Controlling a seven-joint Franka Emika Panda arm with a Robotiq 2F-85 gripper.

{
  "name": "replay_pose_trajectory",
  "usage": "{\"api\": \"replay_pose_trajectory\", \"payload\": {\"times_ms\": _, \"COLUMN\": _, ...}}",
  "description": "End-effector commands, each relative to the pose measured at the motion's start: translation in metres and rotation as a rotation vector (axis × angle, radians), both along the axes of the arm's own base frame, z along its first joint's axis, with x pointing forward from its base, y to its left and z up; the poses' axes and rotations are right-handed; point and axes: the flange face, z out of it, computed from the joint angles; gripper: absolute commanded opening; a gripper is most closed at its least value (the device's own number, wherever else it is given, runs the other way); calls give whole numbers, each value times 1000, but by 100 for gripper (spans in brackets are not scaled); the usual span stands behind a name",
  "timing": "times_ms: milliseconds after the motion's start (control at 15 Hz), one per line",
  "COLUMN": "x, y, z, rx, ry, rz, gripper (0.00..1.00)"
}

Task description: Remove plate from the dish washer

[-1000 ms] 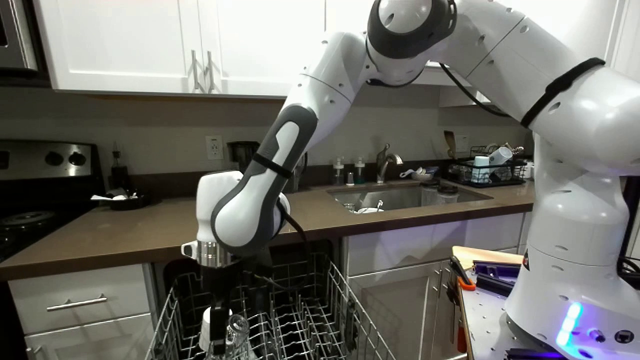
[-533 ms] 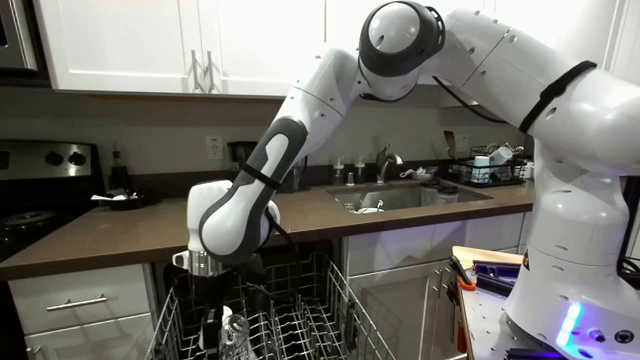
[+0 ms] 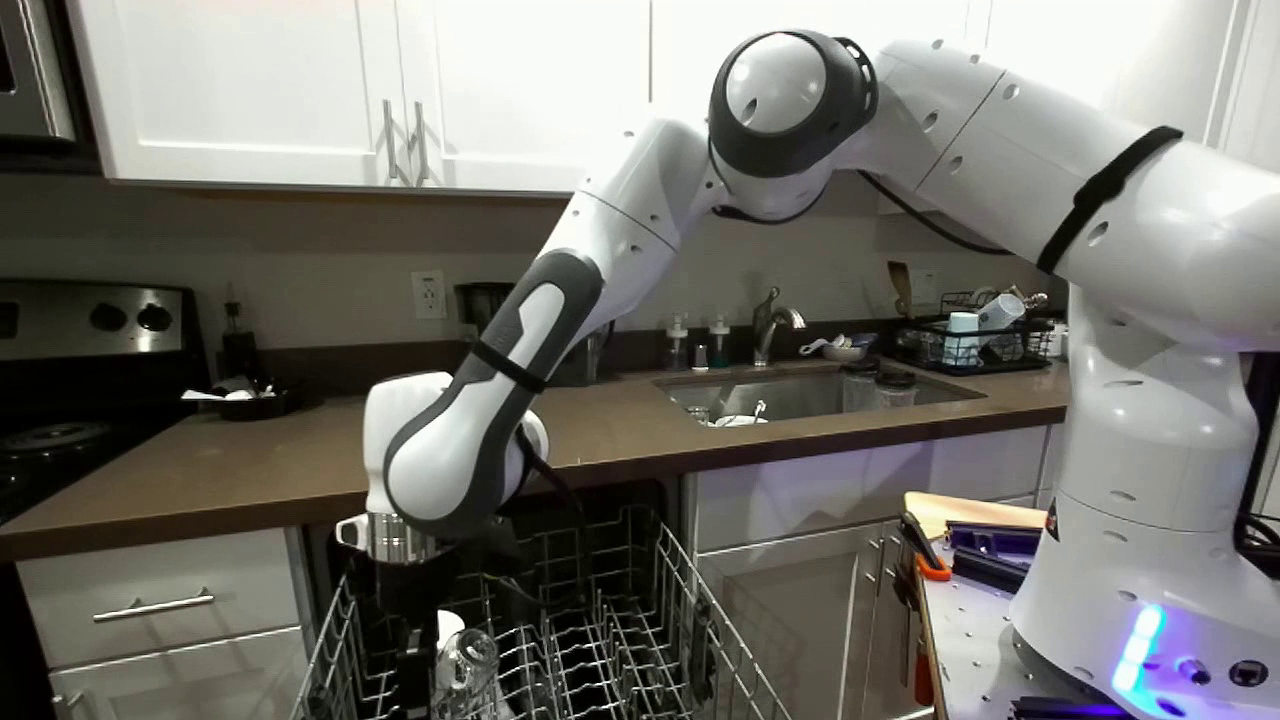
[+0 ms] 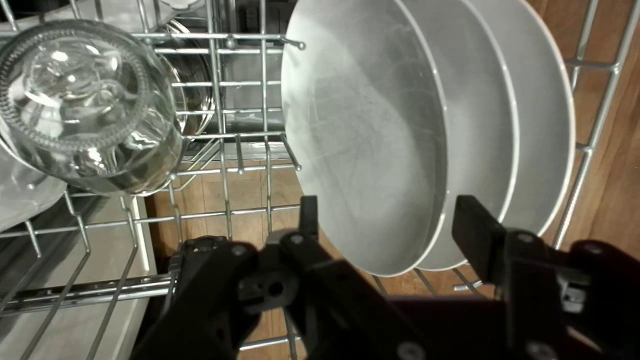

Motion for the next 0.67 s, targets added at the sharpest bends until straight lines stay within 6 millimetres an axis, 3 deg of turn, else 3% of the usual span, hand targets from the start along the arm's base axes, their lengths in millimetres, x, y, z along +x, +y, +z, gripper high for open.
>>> {"api": "replay_pose_trajectory", "payload": {"times_ms": 0, "x": 7, "y": 3, "z": -7, "rx": 32, "ry": 26, "rz": 22, "gripper": 70}}
{"api": "replay_pose_trajectory", "payload": {"times_ms": 400, "x": 7, "y": 8, "z": -20, "rx": 32, "ry": 60, "rz": 23, "gripper": 67}}
{"api": "replay_pose_trajectory", "payload": {"times_ms": 467, "x": 7, "y": 9, "z": -22, "rx": 25, "ry": 68, "rz": 20, "gripper": 60}}
{"api": "replay_pose_trajectory", "payload": {"times_ms": 533, "x": 6, "y": 9, "z": -24, "rx": 23, "ry": 73, "rz": 22, "gripper": 43}}
{"api": "replay_pose_trajectory", "payload": {"times_ms": 600, "x": 6, "y": 9, "z": -25, "rx": 18, "ry": 80, "rz": 20, "gripper": 38}}
